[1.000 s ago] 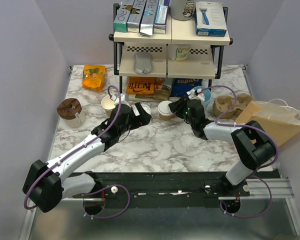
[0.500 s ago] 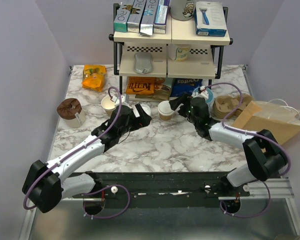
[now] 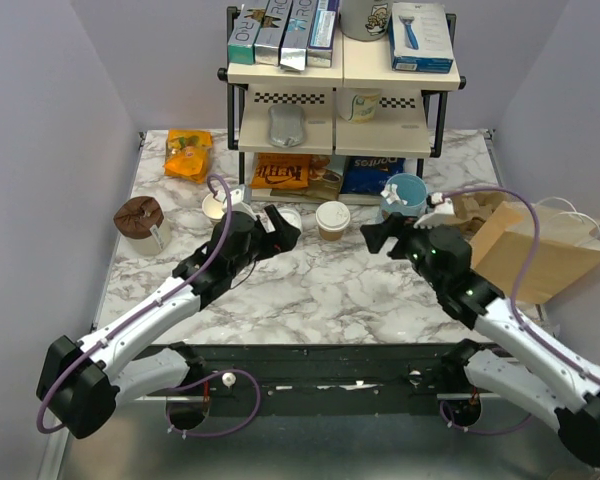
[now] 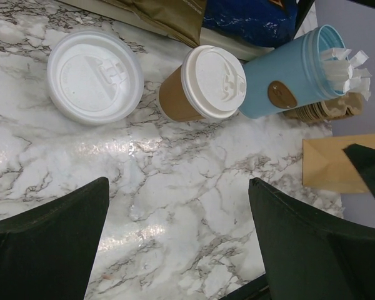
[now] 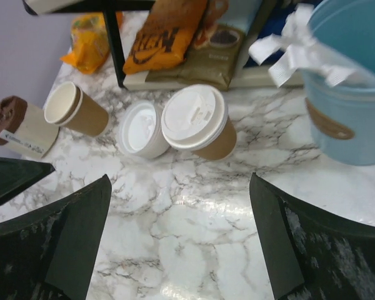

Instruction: Pack the takeout coffee

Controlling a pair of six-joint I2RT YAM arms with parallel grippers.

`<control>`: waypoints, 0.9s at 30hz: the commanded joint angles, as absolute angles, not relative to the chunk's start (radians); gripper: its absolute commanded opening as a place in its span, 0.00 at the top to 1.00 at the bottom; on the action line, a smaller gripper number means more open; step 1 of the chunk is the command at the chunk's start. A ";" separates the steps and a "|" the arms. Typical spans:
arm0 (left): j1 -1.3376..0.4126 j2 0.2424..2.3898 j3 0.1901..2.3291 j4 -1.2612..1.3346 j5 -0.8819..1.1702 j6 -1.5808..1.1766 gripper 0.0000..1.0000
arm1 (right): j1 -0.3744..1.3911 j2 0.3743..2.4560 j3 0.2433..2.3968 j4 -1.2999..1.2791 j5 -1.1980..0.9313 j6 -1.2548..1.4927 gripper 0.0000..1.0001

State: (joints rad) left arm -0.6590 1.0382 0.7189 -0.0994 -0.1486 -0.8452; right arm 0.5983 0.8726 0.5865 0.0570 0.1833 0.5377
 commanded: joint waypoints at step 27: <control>-0.658 1.054 0.721 -0.075 -0.068 -0.764 0.01 | 0.005 1.488 1.302 -0.603 0.193 0.449 0.16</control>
State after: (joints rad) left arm -0.6586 1.0321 0.7189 -0.0925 -0.0998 -0.7849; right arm 0.0269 1.4189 1.2892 -0.5743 0.2668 0.4587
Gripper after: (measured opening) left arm 0.990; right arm 0.860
